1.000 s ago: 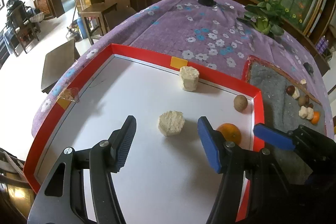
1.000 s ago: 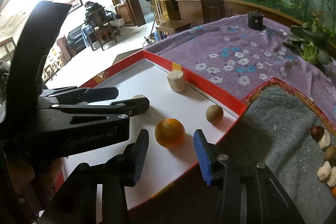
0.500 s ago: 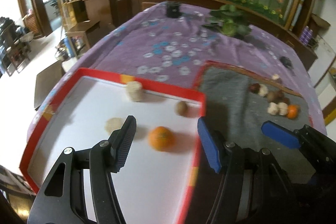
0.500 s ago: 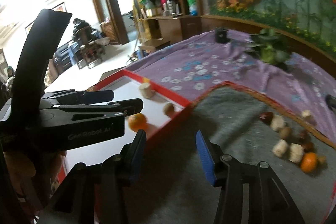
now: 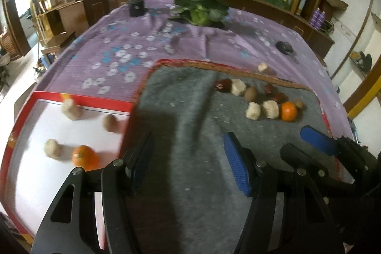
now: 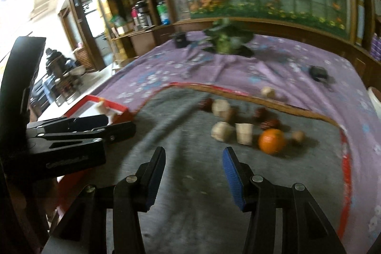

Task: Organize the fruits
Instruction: 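Move both grippers back over the remaining fruits on the felt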

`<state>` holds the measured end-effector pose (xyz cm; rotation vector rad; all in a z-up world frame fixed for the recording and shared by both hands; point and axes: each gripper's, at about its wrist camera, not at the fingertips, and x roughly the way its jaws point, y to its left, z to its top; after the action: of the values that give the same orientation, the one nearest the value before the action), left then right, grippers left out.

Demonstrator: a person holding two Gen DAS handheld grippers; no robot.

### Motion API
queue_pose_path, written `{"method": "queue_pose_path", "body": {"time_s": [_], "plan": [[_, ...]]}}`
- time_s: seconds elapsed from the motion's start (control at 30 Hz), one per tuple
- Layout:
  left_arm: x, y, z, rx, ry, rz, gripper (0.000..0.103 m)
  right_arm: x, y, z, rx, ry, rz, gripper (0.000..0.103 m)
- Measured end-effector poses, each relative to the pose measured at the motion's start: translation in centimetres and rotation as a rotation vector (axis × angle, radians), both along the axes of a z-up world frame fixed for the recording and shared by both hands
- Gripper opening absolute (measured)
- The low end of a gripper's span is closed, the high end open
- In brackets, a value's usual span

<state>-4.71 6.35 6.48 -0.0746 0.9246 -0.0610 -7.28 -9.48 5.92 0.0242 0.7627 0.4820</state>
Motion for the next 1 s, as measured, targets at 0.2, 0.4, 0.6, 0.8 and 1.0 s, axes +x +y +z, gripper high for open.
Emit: {"method": "queue_pose_path", "body": {"time_s": [0.2,0.4,0.6,0.8,1.0], "plan": [[1.5,-1.6,-0.6,-0.021,0.029,-0.020,0.061,0.8,-3.6,-0.6,0.021,0.014,-0.067,0.049],[4.6,-2.9,-1.2,0.007,0.044,-0.062,0.061,1.3,-5.6,-1.1,0.058,0.025,-0.088,0.049],[7.7,-4.4,-2.1,0.102,0.084,-0.204,0.061,1.8,-6.0,-1.6,0.072,0.034,-0.081,0.049],[10.4,-5.4,-3.3,0.173,0.085,-0.317,0.061,2.8,-6.3,-1.8,0.087,0.046,-0.079,0.049],[11.9,-5.2,-4.5,0.177,0.103,-0.358,0.061,3.1,-6.5,-2.0,0.099,0.055,-0.078,0.049]]}}
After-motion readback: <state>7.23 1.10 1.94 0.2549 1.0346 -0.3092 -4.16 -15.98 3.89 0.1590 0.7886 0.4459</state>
